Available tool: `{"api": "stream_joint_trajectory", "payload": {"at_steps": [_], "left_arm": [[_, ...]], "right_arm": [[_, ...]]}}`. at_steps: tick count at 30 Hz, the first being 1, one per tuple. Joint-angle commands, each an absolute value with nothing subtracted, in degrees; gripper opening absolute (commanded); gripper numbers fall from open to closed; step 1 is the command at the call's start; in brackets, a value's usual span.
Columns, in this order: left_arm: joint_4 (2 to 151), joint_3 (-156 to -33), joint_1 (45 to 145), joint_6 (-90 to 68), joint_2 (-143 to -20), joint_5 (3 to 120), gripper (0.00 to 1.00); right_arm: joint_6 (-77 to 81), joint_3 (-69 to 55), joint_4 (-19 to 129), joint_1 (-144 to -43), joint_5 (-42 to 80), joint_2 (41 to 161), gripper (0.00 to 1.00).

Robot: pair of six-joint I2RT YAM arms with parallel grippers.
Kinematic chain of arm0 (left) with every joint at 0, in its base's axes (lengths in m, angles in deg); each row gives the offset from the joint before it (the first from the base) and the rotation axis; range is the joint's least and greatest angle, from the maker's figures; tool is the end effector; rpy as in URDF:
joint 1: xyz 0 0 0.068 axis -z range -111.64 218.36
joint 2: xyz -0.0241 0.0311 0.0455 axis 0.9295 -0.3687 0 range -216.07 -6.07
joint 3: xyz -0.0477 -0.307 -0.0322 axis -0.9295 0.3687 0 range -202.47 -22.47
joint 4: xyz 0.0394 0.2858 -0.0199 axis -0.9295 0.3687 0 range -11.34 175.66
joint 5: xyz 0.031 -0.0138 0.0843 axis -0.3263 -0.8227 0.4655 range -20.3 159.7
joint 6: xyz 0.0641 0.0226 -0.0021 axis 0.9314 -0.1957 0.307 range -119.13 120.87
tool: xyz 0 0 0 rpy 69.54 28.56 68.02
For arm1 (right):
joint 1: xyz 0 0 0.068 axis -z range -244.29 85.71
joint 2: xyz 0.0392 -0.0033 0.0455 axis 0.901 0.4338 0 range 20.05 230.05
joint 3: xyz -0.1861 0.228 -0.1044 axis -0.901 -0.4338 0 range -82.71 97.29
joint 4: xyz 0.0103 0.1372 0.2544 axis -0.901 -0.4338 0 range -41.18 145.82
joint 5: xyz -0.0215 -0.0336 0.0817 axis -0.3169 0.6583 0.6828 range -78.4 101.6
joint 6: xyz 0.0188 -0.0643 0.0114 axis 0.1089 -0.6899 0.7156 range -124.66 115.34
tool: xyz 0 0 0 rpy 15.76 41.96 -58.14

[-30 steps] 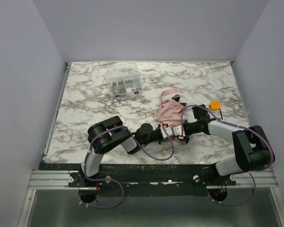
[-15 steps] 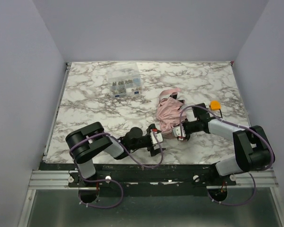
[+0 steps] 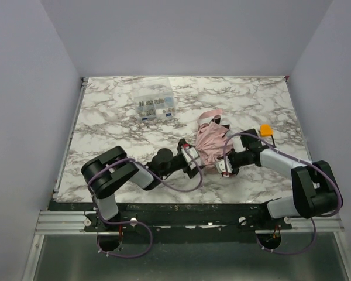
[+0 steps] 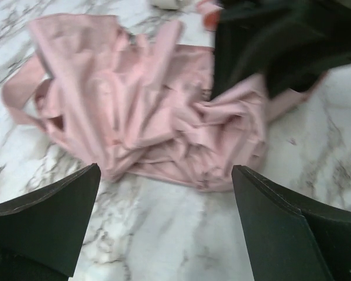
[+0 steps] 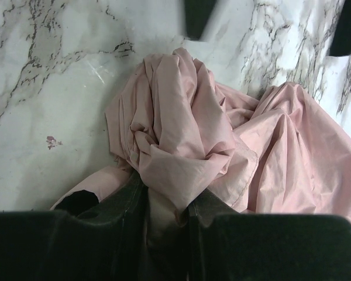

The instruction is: Put away the umbrella

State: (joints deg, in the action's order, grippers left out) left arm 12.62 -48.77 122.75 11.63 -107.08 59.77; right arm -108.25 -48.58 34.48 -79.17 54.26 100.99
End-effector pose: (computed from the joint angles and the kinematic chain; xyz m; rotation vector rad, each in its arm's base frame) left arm 0.1872 -0.2778 0.1444 1.0629 1.4186 -0.7069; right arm 0.2283 0.0989 0.1494 -2.1011 1.0456 0.3377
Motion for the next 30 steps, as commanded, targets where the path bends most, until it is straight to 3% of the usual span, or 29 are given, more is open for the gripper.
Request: {"api": "stream_joint_trajectory", "payload": {"at_steps": [1,6,11,14,21,26,30], "left_arm": [[17.5,-53.0,114.5,-8.4,-104.8,48.0,0.98],[33.2,-61.9,110.5,-23.3,-105.9,42.2,0.92],[45.6,-71.1,110.1,-32.6,-113.5,44.7,0.76],[51.3,-75.2,110.0,-35.0,-117.4,48.2,0.62],[58.9,-79.9,109.9,-33.1,-120.4,54.3,0.47],[66.2,-85.5,110.2,-27.4,-124.7,46.8,0.31],[70.5,-87.4,112.9,-22.8,-127.2,36.8,0.25]], "right_arm": [[-108.5,-52.4,23.7,-78.7,46.4,101.7,0.12],[-108.6,-52.7,24.1,-78.7,47.1,101.7,0.12],[-108.4,-52.6,24.0,-78.7,47.2,101.4,0.12],[-108.4,-52.8,23.9,-78.7,47.4,101.1,0.12],[-108.2,-53.5,23.9,-78.7,47.2,100.5,0.12],[-107.1,-53.1,24.3,-78.7,47.8,100.6,0.12],[-105.2,-53.2,26.3,-78.7,47.5,101.0,0.12]]}}
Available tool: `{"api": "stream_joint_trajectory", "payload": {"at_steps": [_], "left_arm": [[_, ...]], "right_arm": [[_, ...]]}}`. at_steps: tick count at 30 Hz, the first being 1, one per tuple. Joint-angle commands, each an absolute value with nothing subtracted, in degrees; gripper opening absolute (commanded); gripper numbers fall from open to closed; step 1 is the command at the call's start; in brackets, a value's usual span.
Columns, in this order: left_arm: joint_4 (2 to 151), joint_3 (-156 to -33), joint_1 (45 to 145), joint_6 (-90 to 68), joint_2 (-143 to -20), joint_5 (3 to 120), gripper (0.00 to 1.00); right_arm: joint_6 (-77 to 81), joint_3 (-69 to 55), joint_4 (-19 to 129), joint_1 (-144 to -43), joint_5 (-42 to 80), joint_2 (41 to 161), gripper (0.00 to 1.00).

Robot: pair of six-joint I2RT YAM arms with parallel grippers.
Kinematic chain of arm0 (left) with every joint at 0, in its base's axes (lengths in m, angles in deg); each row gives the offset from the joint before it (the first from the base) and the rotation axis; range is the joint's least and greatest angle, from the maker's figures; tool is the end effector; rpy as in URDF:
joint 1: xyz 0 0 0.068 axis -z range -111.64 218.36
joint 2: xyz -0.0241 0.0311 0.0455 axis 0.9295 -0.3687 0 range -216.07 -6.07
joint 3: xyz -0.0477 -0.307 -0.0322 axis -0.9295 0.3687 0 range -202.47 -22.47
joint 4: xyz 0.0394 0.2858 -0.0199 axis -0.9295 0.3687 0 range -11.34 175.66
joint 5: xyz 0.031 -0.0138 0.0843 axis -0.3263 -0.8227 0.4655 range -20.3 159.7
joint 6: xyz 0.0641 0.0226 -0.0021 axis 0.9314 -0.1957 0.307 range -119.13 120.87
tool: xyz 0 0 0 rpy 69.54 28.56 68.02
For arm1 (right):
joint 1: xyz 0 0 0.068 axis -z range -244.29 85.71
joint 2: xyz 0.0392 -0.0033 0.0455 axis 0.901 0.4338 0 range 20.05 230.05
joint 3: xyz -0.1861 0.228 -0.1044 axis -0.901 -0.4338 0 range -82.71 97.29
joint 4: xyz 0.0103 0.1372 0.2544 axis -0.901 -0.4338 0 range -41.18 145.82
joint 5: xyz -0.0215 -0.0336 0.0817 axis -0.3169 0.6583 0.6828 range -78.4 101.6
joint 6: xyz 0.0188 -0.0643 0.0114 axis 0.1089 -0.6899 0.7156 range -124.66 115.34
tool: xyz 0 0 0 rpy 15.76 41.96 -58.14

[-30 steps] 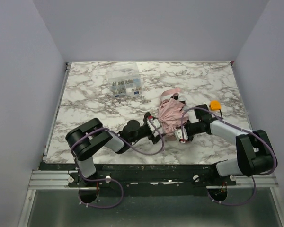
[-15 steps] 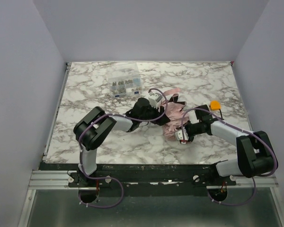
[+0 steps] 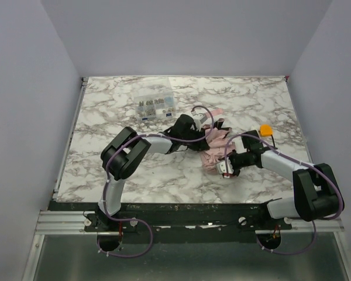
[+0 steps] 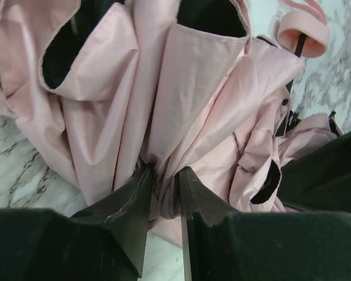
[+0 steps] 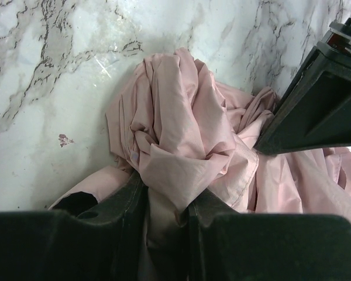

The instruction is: Put away the umbrella

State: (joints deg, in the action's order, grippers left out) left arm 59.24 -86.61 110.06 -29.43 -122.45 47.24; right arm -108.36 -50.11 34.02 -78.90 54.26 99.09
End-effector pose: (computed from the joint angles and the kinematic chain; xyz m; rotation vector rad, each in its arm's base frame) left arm 0.3410 -0.3320 0.1388 0.4781 2.2740 -1.1111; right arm 0.2200 0.0955 0.1491 -2.0996 1.0494 0.3359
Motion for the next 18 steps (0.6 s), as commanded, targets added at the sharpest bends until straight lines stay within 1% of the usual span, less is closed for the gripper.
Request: {"api": "stream_joint_trajectory", "payload": {"at_steps": [1,3,6,7,10,13,16,18], "left_arm": [[71.1,-87.5,113.7,-22.3,-127.8,34.5,0.25],[72.4,-87.7,115.6,-21.5,-129.0,29.1,0.20],[71.5,-85.9,118.9,-21.9,-129.0,23.4,0.19],[70.5,-84.9,119.6,-22.8,-128.7,21.4,0.17],[64.6,-81.4,120.8,-27.2,-128.0,15.7,0.16],[58.7,-79.4,120.9,-31.2,-127.8,13.3,0.18],[55.7,-80.1,119.6,-35.0,-128.5,13.6,0.21],[53.6,-80.7,118.0,-37.8,-129.0,14.1,0.22]], "right_arm": [[-104.8,-53.4,26.9,-78.7,47.4,101.0,0.12],[-103.8,-53.7,28.6,-78.7,47.3,101.0,0.12],[-101.7,-54.3,31.4,-78.7,46.2,100.6,0.10],[-100.8,-54.4,32.5,-78.7,45.8,100.4,0.10],[-98.4,-54.5,34.7,-78.7,44.6,100.6,0.10],[-99.0,-54.5,33.5,-78.7,45.8,100.4,0.13],[-103.5,-55.0,29.0,-78.9,47.6,99.1,0.15],[-106.2,-55.3,26.6,-79.1,47.6,97.7,0.23]]}}
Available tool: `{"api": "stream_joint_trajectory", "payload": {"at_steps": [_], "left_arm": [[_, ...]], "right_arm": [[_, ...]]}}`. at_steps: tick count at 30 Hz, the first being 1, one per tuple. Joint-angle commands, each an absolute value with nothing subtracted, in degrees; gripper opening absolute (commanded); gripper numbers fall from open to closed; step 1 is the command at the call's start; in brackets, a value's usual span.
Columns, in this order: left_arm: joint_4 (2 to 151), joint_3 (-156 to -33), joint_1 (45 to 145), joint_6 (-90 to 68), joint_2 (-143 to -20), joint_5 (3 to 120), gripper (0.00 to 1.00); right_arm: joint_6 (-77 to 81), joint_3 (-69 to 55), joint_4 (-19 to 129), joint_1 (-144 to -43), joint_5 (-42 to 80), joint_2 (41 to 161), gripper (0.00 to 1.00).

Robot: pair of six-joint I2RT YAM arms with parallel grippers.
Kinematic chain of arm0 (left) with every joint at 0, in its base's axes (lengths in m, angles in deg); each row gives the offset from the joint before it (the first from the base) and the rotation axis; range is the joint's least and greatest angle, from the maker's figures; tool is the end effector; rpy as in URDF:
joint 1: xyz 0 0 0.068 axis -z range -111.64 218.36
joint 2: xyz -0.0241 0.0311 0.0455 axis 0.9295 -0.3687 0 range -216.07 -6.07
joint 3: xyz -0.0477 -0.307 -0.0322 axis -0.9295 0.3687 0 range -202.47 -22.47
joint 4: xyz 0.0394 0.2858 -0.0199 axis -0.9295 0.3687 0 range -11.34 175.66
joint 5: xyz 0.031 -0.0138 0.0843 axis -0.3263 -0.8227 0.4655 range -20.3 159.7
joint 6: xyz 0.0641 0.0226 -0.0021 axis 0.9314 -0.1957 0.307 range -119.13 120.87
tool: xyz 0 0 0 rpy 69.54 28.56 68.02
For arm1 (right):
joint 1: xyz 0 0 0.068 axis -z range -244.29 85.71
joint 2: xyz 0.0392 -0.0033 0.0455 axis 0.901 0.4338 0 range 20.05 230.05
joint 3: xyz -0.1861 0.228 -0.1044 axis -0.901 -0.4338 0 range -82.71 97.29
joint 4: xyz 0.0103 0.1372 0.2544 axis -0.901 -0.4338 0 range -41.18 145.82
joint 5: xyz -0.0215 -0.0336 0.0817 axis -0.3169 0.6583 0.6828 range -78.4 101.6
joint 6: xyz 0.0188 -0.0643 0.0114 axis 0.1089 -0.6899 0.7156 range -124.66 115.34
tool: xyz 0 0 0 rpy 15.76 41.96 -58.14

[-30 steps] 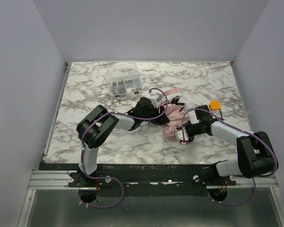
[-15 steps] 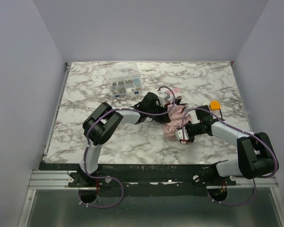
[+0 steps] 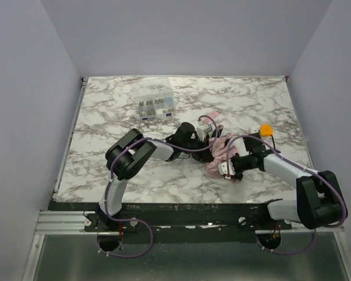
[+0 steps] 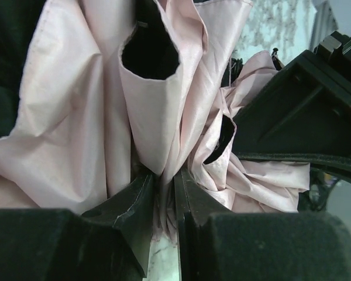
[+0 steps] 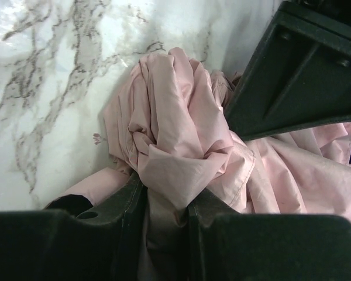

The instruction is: Put away the umbrella

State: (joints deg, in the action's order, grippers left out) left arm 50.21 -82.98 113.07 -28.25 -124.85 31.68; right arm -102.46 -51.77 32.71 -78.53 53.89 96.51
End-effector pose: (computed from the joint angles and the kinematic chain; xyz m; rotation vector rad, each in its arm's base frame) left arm 0.3057 -0.3501 0.1205 0.7584 2.1924 -1.4184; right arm 0.2095 0.0910 0.1494 -2.0507 1.1748 0.3836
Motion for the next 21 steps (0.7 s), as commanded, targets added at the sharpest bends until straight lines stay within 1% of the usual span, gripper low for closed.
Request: {"api": "stream_joint_trajectory", "payload": {"at_steps": [1,2,4,9,13,15,21], "left_arm": [[53.4,-81.2,117.1,-38.5,-129.3,14.3,0.22],[53.8,-81.6,116.3,-39.0,-129.7,14.7,0.22],[56.4,-82.7,115.0,-38.3,-130.5,15.3,0.22],[62.1,-83.9,114.1,-36.0,-132.5,15.9,0.22],[63.5,-84.1,114.1,-35.3,-133.3,16.1,0.22],[65.5,-84.9,114.1,-34.2,-133.5,16.2,0.22],[69.3,-86.8,113.0,-32.3,-134.6,17.3,0.21]], "right_arm": [[-106.6,-55.3,26.1,-79.0,47.4,96.8,0.29],[-106.6,-55.3,26.0,-79.1,47.2,95.7,0.38],[-105.6,-54.8,25.9,-79.1,47.5,93.6,0.49],[-101.9,-53.5,28.2,-79.1,49.7,90.4,0.58],[-101.2,-53.1,30.3,-79.1,49.8,90.3,0.70],[-101.2,-52.8,30.4,-79.1,49.9,90.1,0.73],[-102.2,-47.7,23.4,-79.1,50.2,89.0,0.74]]}}
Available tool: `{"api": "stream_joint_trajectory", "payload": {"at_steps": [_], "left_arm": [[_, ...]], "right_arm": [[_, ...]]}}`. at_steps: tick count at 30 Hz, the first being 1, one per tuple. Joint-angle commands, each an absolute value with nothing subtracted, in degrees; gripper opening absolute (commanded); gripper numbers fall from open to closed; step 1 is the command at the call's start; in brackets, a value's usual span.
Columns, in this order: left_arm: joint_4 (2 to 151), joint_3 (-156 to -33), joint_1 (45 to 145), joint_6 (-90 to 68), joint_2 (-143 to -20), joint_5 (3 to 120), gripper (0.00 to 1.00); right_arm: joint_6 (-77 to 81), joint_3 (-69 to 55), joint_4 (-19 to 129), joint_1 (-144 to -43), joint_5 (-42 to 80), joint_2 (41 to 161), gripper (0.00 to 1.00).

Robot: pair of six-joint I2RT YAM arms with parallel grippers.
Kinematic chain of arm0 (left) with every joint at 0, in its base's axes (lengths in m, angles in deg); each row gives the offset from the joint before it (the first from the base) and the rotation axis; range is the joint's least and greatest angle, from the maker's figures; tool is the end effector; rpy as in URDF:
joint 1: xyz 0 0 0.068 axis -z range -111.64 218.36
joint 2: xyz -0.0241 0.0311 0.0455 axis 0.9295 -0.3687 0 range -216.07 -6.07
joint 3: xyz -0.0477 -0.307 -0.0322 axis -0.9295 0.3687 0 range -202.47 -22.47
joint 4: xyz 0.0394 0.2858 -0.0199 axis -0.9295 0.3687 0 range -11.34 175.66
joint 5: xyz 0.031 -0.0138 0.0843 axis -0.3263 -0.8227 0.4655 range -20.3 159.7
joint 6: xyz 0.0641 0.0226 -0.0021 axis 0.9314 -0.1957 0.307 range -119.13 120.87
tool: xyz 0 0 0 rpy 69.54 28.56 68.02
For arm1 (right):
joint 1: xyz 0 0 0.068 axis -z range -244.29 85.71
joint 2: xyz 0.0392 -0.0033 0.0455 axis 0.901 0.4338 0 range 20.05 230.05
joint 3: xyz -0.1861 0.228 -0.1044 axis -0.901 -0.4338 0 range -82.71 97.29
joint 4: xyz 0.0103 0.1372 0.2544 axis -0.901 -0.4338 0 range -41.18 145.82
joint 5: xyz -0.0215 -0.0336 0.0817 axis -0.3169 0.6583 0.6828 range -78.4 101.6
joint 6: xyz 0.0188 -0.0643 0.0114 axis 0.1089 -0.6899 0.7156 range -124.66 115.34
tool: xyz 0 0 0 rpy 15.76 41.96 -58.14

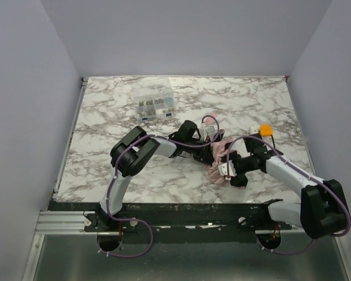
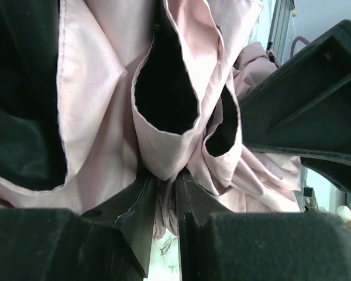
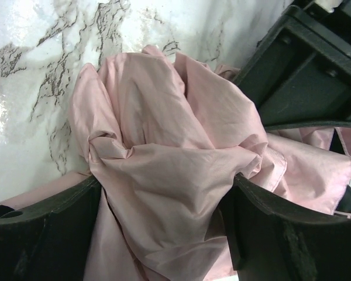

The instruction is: Put away the umbrella

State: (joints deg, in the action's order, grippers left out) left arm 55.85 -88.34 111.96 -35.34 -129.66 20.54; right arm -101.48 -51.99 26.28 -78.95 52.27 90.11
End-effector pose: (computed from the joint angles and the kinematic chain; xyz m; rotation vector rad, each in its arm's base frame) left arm 0.3160 -0.3581 0.1046 0.7269 2.3613 -1.6473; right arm 0.1922 0.0870 0.1647 -2.0624 1.2057 0.3739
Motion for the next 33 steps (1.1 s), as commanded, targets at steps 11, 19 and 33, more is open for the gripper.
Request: {"api": "stream_joint_trajectory", "payload": {"at_steps": [11,19,33], "left_arm": [[67.8,-87.2,110.4,-34.5,-134.7,16.5,0.20],[71.3,-91.6,111.5,-33.7,-136.1,9.8,0.21],[76.5,-99.3,113.1,-34.2,-138.0,5.4,0.22]], "right_arm": [[-98.6,-50.2,27.2,-79.1,43.6,89.5,0.85],[-98.2,-54.6,43.6,-79.9,45.5,91.1,0.94],[-100.1,-49.1,38.6,-83.4,40.3,104.6,0.93]]}}
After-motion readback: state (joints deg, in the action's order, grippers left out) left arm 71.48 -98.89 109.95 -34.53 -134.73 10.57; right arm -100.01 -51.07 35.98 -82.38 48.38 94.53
